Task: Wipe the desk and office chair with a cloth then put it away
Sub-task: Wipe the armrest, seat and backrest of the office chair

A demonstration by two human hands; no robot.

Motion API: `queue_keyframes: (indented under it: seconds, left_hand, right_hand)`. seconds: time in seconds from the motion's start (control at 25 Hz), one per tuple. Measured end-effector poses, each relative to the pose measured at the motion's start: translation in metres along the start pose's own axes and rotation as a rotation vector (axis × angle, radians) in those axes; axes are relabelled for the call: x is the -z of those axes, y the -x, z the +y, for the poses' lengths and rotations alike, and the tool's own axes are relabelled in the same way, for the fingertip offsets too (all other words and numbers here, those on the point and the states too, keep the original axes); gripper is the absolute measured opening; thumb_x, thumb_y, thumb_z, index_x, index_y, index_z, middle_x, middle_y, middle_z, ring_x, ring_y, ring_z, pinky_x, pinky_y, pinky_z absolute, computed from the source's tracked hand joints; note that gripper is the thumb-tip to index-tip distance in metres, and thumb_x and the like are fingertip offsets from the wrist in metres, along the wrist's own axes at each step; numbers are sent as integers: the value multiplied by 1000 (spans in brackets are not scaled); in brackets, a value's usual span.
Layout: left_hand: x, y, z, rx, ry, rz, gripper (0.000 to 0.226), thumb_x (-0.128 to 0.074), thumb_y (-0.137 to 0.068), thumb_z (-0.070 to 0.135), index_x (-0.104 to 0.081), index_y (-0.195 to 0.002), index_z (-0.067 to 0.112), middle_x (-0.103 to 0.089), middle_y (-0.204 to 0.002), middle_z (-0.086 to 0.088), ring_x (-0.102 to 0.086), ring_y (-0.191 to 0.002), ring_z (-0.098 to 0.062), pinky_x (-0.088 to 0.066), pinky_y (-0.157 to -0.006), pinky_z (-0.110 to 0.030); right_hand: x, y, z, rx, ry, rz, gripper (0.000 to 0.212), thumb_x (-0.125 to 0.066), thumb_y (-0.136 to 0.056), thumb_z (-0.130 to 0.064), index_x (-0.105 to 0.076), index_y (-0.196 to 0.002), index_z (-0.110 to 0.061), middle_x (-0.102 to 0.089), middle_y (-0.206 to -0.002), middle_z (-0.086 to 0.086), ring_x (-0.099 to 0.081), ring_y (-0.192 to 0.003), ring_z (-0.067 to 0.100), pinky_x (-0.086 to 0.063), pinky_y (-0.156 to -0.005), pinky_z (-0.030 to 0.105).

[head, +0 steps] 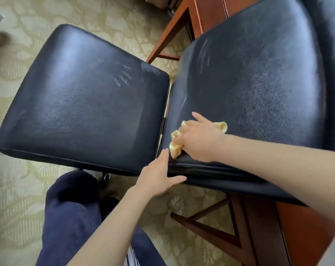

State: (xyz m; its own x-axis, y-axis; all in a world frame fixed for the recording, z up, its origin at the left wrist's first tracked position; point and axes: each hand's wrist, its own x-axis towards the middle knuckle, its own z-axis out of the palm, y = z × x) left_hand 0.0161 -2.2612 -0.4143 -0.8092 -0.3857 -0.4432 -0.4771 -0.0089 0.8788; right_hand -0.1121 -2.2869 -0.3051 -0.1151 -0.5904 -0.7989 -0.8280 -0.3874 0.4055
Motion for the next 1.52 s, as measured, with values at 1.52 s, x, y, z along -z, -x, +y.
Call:
queue_keyframes:
  seconds: [1.52]
  left_hand:
    - [25, -6, 69, -140, -260, -38, 72, -47, -96, 42, -5, -152, 23, -7, -159, 2, -15, -145, -16, -18, -117, -33]
  right_hand:
    - [-1, 173, 91, 67, -99, 170, 44, -34, -98, -26, -31, -134, -51, -30, -143, -31, -22, -137, -4, 0, -114, 34]
